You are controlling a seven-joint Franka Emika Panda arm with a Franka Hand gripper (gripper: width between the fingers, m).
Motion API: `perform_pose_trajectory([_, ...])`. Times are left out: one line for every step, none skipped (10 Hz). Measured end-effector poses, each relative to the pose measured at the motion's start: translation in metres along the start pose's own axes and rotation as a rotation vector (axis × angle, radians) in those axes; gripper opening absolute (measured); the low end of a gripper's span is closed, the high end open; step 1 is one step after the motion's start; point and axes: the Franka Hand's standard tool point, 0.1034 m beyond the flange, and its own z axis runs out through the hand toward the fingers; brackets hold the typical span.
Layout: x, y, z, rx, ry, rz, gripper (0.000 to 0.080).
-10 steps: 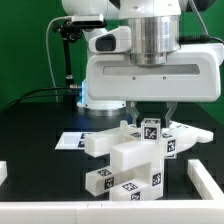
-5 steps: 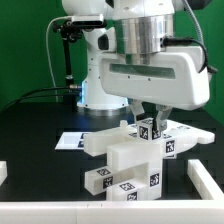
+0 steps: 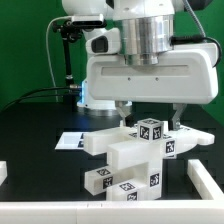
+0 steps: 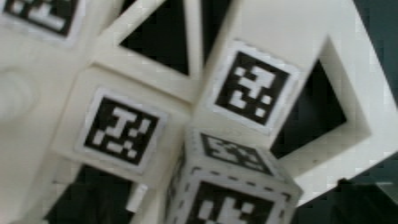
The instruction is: Assemble chair
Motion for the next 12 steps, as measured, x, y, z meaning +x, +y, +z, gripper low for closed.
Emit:
perform_pose_trajectory([-0.002,-0.004,0.001,-0.012,-0.003,-0.122,0.0643])
perform_pose_trajectory([-0.002,-0.003,0.001,-0.012,-0.003,-0.208,0.0648])
perform_pose_trajectory([-0.001,-0.002,0.000,-0.013,-0.003,-0.279,0.0649])
perform_pose_trajectory([-0.001,-0.003,0.001,-0.020,0.001,-0.348,0.0649])
perform_pose_trajectory([0.003,-0.005,0.002,-0.065,0.032,-0.565,0.0649])
perform_pose_trajectory([0.005,-0.005,0.002,-0.076,0.053,-0.677,0.0649])
perform_pose_trajectory([0.008,-0.003,0.002,-0.078,0.072,-0.718,0.0649])
perform_pose_trajectory([0.008,-0.003,0.002,-0.076,0.071,-0.670,0.0649])
perform_pose_trajectory([0.008,-0.003,0.002,-0.076,0.071,-0.672,0.0521])
perform_pose_trajectory([0.008,-0.003,0.003,-0.074,0.072,-0.640,0.0385])
perform_pose_trajectory([0.008,-0.003,0.003,-0.071,0.075,-0.575,0.0385])
perform_pose_trajectory([0.007,-0.004,0.003,-0.066,0.078,-0.478,0.0284])
